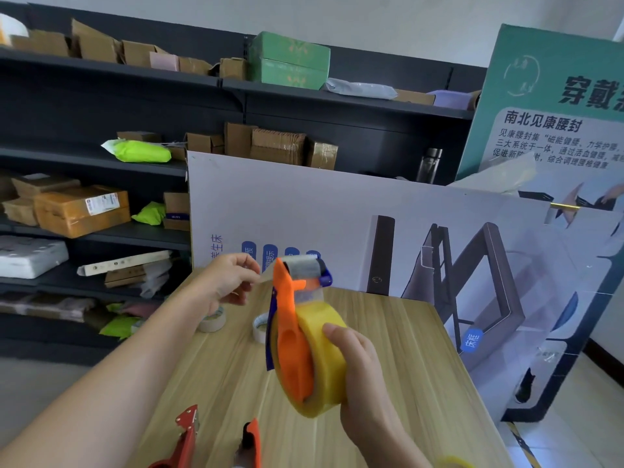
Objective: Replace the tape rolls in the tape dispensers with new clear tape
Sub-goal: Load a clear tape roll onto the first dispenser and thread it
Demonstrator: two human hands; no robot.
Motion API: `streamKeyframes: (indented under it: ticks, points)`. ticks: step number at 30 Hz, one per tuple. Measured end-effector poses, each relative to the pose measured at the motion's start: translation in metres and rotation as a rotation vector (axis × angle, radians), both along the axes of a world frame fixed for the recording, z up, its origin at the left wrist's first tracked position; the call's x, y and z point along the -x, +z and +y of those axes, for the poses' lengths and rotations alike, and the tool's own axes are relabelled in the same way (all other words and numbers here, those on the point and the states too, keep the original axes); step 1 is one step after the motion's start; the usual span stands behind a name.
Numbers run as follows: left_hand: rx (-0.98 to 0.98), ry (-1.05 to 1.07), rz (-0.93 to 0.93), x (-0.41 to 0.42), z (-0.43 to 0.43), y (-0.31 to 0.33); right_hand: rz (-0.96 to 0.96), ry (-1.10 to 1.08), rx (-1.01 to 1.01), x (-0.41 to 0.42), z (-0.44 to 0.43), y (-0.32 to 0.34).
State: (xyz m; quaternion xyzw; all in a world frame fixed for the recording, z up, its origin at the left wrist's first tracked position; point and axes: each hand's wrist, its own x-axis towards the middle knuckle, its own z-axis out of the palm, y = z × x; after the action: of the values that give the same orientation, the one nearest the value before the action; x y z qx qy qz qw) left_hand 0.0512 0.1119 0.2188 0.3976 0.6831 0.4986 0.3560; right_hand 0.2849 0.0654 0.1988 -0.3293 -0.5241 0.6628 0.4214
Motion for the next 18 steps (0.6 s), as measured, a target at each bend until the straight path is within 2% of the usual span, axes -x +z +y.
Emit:
streamKeyframes:
  ticks: [11,18]
  points:
    - [0.025,-0.227,-0.472,-0.040,-0.029,-0.057,-0.025,-0.085,0.092,0.007,0.009,-0.004]
    - [-0.039,-0.164,-0.529,-0.062,-0.041,-0.073,-0.020,-0.105,0.132,0.010,0.008,-0.007]
